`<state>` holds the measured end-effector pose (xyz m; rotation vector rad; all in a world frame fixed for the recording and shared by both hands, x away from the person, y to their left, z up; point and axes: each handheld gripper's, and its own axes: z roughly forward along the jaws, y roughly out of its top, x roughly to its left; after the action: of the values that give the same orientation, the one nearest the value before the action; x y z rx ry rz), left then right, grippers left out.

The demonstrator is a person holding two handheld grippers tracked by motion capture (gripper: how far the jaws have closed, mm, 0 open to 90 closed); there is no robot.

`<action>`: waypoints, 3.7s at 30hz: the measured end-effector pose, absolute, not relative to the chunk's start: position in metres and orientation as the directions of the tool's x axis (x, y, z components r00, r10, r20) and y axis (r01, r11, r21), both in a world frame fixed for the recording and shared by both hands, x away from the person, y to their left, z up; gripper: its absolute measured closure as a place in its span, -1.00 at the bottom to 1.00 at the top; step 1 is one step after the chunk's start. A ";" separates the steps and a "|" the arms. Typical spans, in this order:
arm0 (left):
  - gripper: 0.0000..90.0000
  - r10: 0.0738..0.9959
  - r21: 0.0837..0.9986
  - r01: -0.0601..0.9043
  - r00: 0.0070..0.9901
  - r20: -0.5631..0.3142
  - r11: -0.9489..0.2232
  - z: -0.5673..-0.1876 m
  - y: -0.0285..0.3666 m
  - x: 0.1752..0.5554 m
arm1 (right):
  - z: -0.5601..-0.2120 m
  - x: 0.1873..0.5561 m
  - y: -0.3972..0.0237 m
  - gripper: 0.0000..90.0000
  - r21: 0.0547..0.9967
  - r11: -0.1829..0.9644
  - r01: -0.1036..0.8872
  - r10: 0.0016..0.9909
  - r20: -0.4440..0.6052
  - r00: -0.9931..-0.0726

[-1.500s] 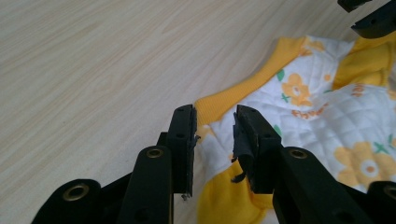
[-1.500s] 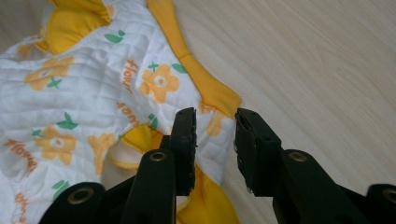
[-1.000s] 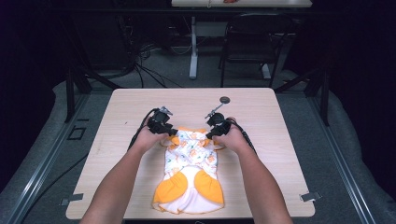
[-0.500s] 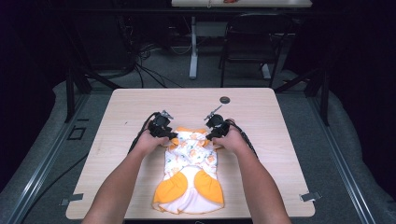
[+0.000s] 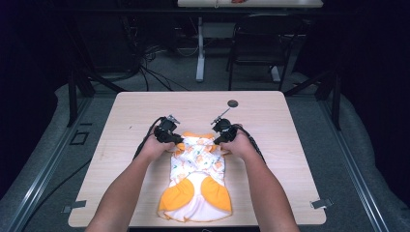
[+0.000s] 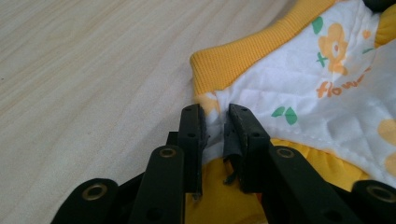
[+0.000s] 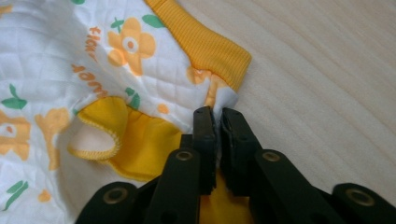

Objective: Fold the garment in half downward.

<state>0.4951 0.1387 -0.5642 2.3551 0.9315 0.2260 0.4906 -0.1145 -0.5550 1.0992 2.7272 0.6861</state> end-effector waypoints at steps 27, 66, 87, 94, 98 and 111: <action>0.96 0.675 0.593 0.546 0.738 -0.006 -0.592 -0.546 0.142 0.487 | -0.537 0.478 -0.111 0.98 0.483 0.680 0.552 0.639 -0.020 -0.769; 0.97 0.652 0.682 0.451 0.756 0.050 -0.575 -0.477 0.156 0.478 | -0.472 0.468 -0.121 0.99 0.580 0.683 0.444 0.604 -0.106 -0.790; 0.97 0.653 0.723 0.398 0.751 0.096 -0.564 -0.452 0.157 0.475 | -0.445 0.465 -0.124 0.99 0.623 0.672 0.401 0.608 -0.153 -0.779; 0.97 0.656 0.734 0.387 0.747 0.105 -0.558 -0.449 0.158 0.474 | -0.439 0.463 -0.123 0.99 0.626 0.679 0.383 0.604 -0.181 -0.776; 0.97 0.658 0.737 0.383 0.745 0.110 -0.557 -0.444 0.160 0.474 | -0.432 0.462 -0.120 0.99 0.631 0.682 0.370 0.603 -0.198 -0.773; 0.96 0.645 0.754 0.341 0.751 0.140 -0.561 -0.431 0.161 0.469 | -0.422 0.459 -0.121 0.99 0.648 0.679 0.344 0.602 -0.223 -0.767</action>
<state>0.4694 0.1606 -0.4309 2.2044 0.7359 0.5257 0.4588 -0.1208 -0.4222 0.7366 2.4711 0.8320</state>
